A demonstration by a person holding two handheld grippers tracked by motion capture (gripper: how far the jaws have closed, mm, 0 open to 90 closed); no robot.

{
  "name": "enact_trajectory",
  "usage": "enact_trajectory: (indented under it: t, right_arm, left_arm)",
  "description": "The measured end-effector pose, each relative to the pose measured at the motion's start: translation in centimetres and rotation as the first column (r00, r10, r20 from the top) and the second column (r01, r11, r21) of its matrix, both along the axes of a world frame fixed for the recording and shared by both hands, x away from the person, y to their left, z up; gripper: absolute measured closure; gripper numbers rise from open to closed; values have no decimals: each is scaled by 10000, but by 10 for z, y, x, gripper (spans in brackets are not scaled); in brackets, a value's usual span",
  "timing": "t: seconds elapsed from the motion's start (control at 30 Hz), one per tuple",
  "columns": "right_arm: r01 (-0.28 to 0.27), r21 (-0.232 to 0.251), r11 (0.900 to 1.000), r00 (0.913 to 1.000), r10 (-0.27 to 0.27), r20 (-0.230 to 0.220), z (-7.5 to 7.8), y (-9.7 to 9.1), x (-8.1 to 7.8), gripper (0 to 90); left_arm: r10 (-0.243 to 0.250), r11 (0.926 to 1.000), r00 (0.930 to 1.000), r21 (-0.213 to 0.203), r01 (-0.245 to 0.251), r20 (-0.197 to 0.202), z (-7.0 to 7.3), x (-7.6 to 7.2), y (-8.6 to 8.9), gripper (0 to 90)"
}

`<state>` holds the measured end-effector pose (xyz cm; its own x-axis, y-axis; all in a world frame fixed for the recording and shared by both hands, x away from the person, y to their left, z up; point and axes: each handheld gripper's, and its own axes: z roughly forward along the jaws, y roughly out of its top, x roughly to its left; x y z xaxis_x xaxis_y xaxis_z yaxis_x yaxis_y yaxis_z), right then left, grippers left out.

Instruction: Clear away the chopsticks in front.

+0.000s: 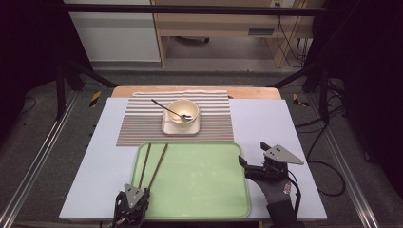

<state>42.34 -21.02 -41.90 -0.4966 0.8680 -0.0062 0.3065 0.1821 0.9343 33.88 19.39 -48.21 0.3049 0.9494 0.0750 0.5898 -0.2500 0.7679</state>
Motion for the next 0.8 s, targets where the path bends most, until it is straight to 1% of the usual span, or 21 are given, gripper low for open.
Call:
enact_trajectory:
  t: [0.3,0.37,0.43,0.47,0.53,0.6,0.67,0.73,0.77,0.8]
  right_arm:
    - [-8,-10,10000,10000,8,-2,0,0,0,77]
    - [-13,-11,10000,10000,13,-6,0,0,0,77]
    - [3,-3,10000,10000,-3,-18,0,0,0,77]
    - [9,9,10000,10000,-9,-20,0,0,0,77]
    - [7,17,10000,10000,-7,-8,0,-1,0,77]
    - [23,8,10000,10000,-23,5,0,-1,0,77]
    - [29,12,10000,10000,-29,-11,0,-1,0,77]
    - [46,10,10000,10000,-46,-9,0,-1,0,77]
    - [49,19,10000,10000,-49,11,0,-2,0,77]
    - [56,28,10000,10000,-56,14,0,-2,0,77]
  left_arm:
    - [-76,9999,10000,-76,77,24,0,1,0,830]
    - [-143,9998,9999,-123,143,-2,0,2,1,809]
    - [-153,9997,9999,-188,154,57,2,2,2,776]
    - [-220,9994,9997,-248,222,79,3,2,2,755]
    - [-442,9972,9989,-598,450,150,6,4,4,675]
    - [-609,9954,9978,-731,626,255,11,6,7,630]
    - [-898,9899,9950,-1061,940,435,16,8,9,592]
    - [-1138,9862,9919,-1142,1197,564,21,14,9,566]
    - [-1240,9852,9908,-1123,1294,543,23,17,8,560]
    - [-1318,9843,9893,-1098,1381,623,25,21,7,555]
